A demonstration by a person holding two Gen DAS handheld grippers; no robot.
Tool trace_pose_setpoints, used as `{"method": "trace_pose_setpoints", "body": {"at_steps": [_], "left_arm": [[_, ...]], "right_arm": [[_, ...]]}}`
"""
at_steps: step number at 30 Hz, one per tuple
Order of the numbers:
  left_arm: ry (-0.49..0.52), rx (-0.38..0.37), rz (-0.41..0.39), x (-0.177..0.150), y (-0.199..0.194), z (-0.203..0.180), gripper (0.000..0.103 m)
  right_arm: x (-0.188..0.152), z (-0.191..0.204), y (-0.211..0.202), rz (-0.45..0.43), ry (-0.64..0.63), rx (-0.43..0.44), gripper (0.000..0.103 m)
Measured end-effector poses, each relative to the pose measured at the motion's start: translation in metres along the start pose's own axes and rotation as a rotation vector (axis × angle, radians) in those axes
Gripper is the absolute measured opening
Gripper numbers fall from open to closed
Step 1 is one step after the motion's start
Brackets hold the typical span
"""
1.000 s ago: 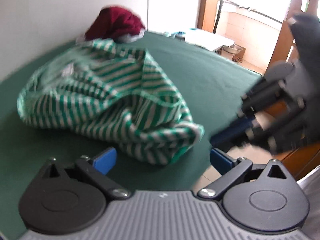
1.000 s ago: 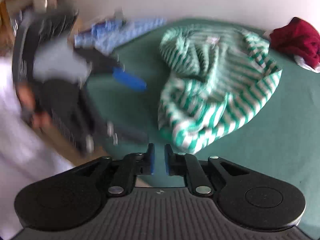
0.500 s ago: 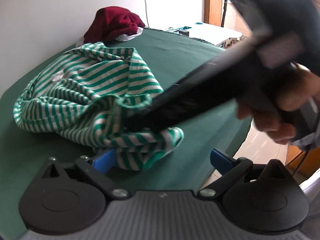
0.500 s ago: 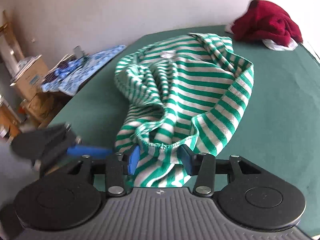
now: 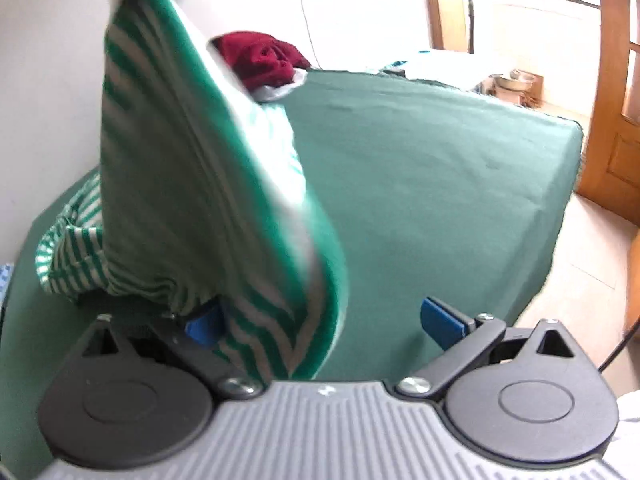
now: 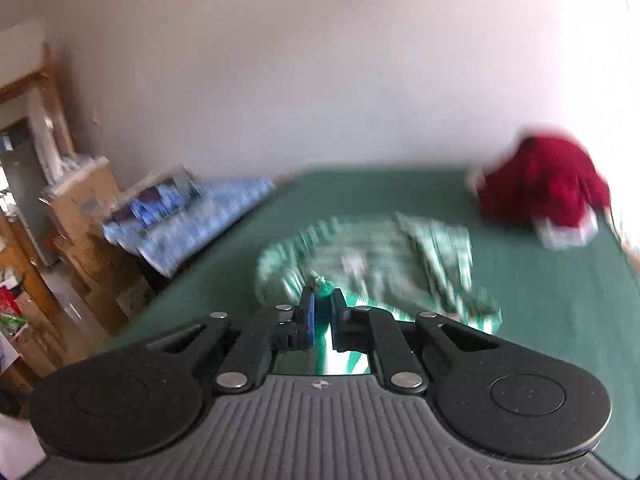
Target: Fold clothes
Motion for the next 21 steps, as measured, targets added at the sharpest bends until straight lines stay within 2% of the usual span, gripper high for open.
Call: {"method": "trace_pose_setpoints", "body": {"at_steps": [2, 4, 5, 8, 10, 12, 13, 14, 17, 21], "left_arm": [[-0.013, 0.033, -0.010, 0.004, 0.004, 0.004, 0.070], [-0.041, 0.021, -0.010, 0.006, 0.003, 0.010, 0.015], [-0.061, 0.007, -0.015, 0.006, 0.000, 0.013, 0.011], [-0.094, -0.007, -0.042, 0.007, -0.009, 0.019, 0.003], [-0.083, 0.009, -0.052, 0.005, -0.013, 0.019, 0.003], [-0.051, 0.012, -0.042, -0.001, -0.012, 0.010, 0.003], [-0.027, 0.020, -0.041, -0.003, -0.012, 0.005, 0.003], [0.009, 0.035, -0.044, -0.006, -0.011, -0.002, 0.003], [0.103, 0.072, -0.047, -0.017, -0.011, -0.019, 0.003], [0.127, 0.073, -0.043, -0.023, -0.009, -0.028, 0.002]], "right_arm": [[0.018, 0.004, -0.013, -0.044, -0.027, 0.000, 0.006], [0.035, 0.010, -0.026, -0.094, -0.051, -0.008, 0.000], [0.043, 0.012, -0.033, -0.119, -0.063, -0.012, 0.000], [0.049, 0.013, -0.035, -0.137, -0.104, -0.074, 0.000], [0.038, 0.011, -0.027, -0.097, -0.098, -0.079, 0.001], [0.022, 0.006, -0.017, -0.044, -0.038, -0.054, 0.019], [0.010, 0.000, -0.010, -0.013, 0.005, -0.067, 0.041], [-0.002, -0.006, -0.003, 0.019, 0.048, -0.083, 0.046], [-0.035, -0.033, 0.018, 0.094, 0.199, -0.134, 0.045], [-0.071, -0.071, 0.042, 0.164, 0.396, -0.203, 0.046]]}}
Point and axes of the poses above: each gripper's, at about its wrist camera, not at the fingertips, and y roughly the way its jaws point, z to its left, x to its top, the point moved 10 cm from there along y, roughly the way its jaws point, and after that the axes turned 13 degrees about z, right-handed, at the moved point
